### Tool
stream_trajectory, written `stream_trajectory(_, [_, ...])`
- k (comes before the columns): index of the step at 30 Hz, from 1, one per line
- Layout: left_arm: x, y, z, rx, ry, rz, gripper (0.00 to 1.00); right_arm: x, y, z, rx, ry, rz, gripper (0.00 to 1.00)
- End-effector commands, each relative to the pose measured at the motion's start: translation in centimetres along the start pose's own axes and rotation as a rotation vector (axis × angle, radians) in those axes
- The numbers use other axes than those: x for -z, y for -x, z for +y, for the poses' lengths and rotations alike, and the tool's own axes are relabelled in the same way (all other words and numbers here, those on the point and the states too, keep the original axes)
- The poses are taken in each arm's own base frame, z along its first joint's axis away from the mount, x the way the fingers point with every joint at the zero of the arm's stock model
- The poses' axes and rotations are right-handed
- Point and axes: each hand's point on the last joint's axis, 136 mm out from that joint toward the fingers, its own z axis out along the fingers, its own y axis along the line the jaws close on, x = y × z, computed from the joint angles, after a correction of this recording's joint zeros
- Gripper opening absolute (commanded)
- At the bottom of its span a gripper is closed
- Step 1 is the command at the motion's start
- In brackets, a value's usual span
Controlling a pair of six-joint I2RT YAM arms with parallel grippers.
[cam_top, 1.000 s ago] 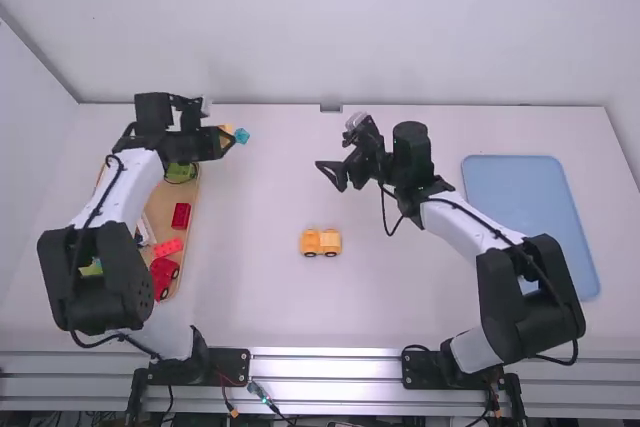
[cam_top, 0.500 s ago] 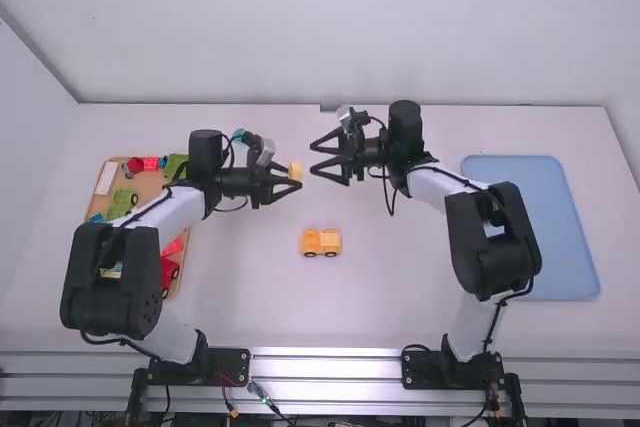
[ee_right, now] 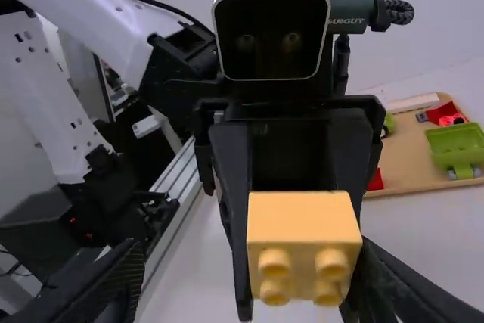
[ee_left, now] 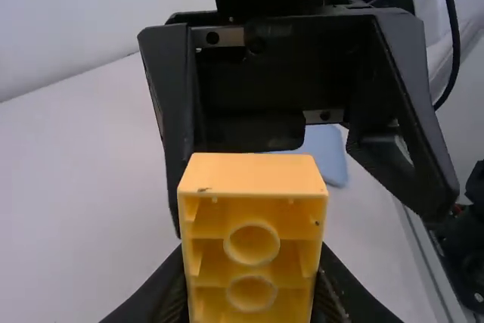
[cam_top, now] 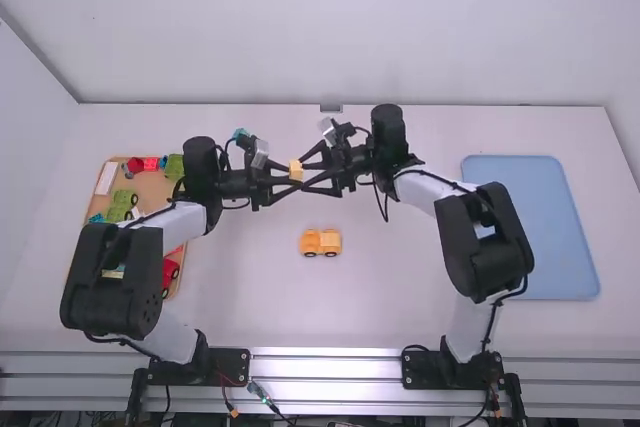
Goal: Assemble lego blocks to make yellow taxi
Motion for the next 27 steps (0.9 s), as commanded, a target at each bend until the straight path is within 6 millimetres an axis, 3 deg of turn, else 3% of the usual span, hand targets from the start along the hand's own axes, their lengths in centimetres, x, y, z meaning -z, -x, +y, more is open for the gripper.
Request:
stream_trajectory(1, [-0.28, 0.31, -1.03, 0.018, -0.031, 0.0, 0.16, -0.2, 0.78, -0.99, 0.018, -0.04, -0.004, 0.7])
stream_trajectory(7, [-0.38, 0.31, -1.05, 0.014, -0.03, 0.001, 0.16, -0.91, 0.88, -0.77, 0.037, -0.031, -0.001, 0.61])
stream_trajectory(13, [-0.37, 0.31, -1.03, 0.013, -0.029, 0.0, 0.16, -0.9, 0.91, -0.85, 0.037, -0.036, -0.002, 0.39])
stream_trajectory(21, [-0.5, 0.35, -1.13, 0.005, -0.033, 0.0, 0.19, -0.91, 0.9, -0.78, 0.037, -0.032, -0.001, 0.28])
stream_trajectory(22, [-0.53, 0.34, -1.14, 0.006, -0.033, 0.001, 0.23, -0.91, 0.9, -0.78, 0.038, -0.032, -0.001, 0.26])
stream_trajectory(24, [-0.51, 0.32, -1.07, 0.008, -0.029, 0.001, 0.54, -0.9, 0.91, -0.8, 0.039, -0.033, -0.001, 0.24])
stream_trajectory(26, [-0.53, 0.28, -1.02, 0.011, -0.026, 0.002, 0.93, -0.87, 0.93, -1.02, 0.042, -0.046, -0.003, 0.23])
stream_trajectory(27, [-0.54, 0.25, -0.78, 0.014, -0.012, 0.002, 0.99, -0.78, 0.97, -1.54, 0.038, -0.076, -0.006, 0.23])
